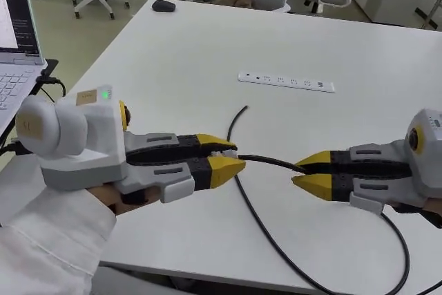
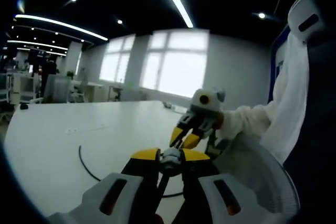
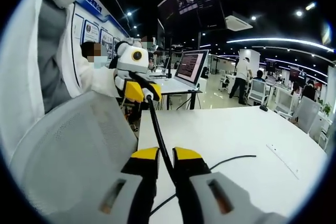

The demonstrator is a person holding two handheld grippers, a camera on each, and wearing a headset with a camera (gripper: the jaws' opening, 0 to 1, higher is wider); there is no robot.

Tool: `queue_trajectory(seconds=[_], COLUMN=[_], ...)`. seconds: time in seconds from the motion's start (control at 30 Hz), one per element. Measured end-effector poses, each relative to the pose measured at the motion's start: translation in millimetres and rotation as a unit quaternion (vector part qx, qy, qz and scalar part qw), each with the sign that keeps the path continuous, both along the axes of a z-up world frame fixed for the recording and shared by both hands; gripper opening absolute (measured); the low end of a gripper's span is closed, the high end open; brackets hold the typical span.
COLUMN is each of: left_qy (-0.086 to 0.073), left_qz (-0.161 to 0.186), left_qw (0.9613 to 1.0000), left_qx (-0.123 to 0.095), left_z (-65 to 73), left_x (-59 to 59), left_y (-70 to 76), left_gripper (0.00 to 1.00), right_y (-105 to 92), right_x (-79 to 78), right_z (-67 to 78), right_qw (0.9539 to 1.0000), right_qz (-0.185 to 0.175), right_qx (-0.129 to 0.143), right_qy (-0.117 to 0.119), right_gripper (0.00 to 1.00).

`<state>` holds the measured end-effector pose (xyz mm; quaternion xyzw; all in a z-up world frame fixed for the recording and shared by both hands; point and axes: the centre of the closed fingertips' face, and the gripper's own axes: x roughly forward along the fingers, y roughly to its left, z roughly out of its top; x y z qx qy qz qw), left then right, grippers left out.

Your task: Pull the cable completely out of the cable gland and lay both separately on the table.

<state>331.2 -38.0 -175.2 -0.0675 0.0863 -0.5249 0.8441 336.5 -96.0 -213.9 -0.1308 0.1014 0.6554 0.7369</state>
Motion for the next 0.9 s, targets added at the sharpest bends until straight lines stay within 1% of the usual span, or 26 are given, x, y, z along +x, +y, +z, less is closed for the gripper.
queue_trajectory(seconds=[0.07, 0.1, 0.13, 0.17, 0.23, 0.3, 0.33, 0.4, 0.5, 0.57, 0.63, 0.7, 0.73, 0.77, 0.8, 0.83, 0.9], left_qy=[0.0, 0.0, 0.001, 0.001, 0.0, -0.002, -0.004, -0.004, -0.006, -0.008, -0.01, -0.01, -0.01, -0.011, -0.012, -0.016, -0.012], left_qz=[0.0, 0.0, 0.0, 0.0, -0.003, -0.007, -0.009, -0.011, -0.015, -0.019, -0.021, -0.022, -0.024, -0.029, -0.031, -0.03, -0.03], left_qw=[1.0, 1.0, 1.0, 0.9999, 0.9999, 0.9999, 0.9998, 0.9998, 0.9996, 0.9995, 0.9994, 0.9993, 0.9993, 0.9992, 0.9991, 0.999, 0.9991], left_qx=[0.003, 0.004, 0.006, 0.011, 0.015, 0.014, 0.014, 0.019, 0.023, 0.025, 0.026, 0.028, 0.028, 0.027, 0.027, 0.031, 0.027], left_z=[-1.1, -1.4, -1.9, -3.5, -4.7, -3.5, -3.4, -4.5, -5.4, -5.4, -5.6, -6.2, -6.0, -5.6, -5.2, -5.5, -5.1], left_x=[-0.1, -0.1, -0.1, -0.2, -1.3, -2.6, -3.6, -4.4, -5.4, -6.6, -7.2, -7.3, -7.8, -9.3, -10.2, -10.0, -9.9], left_y=[0.0, 0.0, 0.0, 0.0, -1.1, -2.6, -3.3, -4.0, -5.0, -6.0, -6.6, -6.8, -7.2, -8.0, -8.8, -8.8, -8.6], left_gripper=[0.17, 0.17, 0.17, 0.17, 0.17, 0.17, 0.17, 0.17, 0.17, 0.17, 0.17, 0.17, 0.17, 0.17, 0.17, 0.17, 0.17], right_y=[2.4, 5.4, 8.5, 13.3, 23.5, 32.2, 37.4, 46.2, 54.1, 57.4, 58.2, 60.1, 61.2, 61.3, 60.8, 60.5, 60.2], right_x=[0.4, -0.5, -1.3, -3.3, -7.5, -11.9, -13.3, -14.6, -13.9, -14.9, -18.3, -22.6, -25.9, -25.9, -24.6, -25.6, -26.4], right_z=[4.9, 10.3, 15.0, 20.8, 26.0, 26.0, 23.4, 20.1, 18.3, 17.3, 15.4, 17.7, 18.7, 18.4, 17.6, 17.7, 18.3], right_qw=[1.0, 1.0, 0.9998, 0.9994, 0.9989, 0.9974, 0.9959, 0.9941, 0.9941, 0.9935, 0.9929, 0.9926, 0.9922, 0.9922, 0.9916, 0.9913, 0.9916], right_qz=[-0.001, 0.002, 0.006, 0.014, 0.027, 0.047, 0.058, 0.071, 0.078, 0.087, 0.097, 0.104, 0.109, 0.108, 0.107, 0.11, 0.109], right_qx=[0.0, 0.004, 0.008, 0.013, 0.012, 0.0, -0.017, -0.03, -0.028, -0.027, -0.029, -0.021, -0.018, -0.02, -0.025, -0.025, -0.02], right_qy=[-0.006, -0.009, -0.016, -0.029, -0.037, -0.054, -0.067, -0.075, -0.069, -0.068, -0.063, -0.06, -0.057, -0.06, -0.069, -0.068, -0.066], right_gripper=[0.12, 0.14, 0.16, 0.17, 0.2, 0.22, 0.24, 0.25, 0.23, 0.17, 0.14, 0.14, 0.11, 0.08, 0.06, 0.05, 0.05])
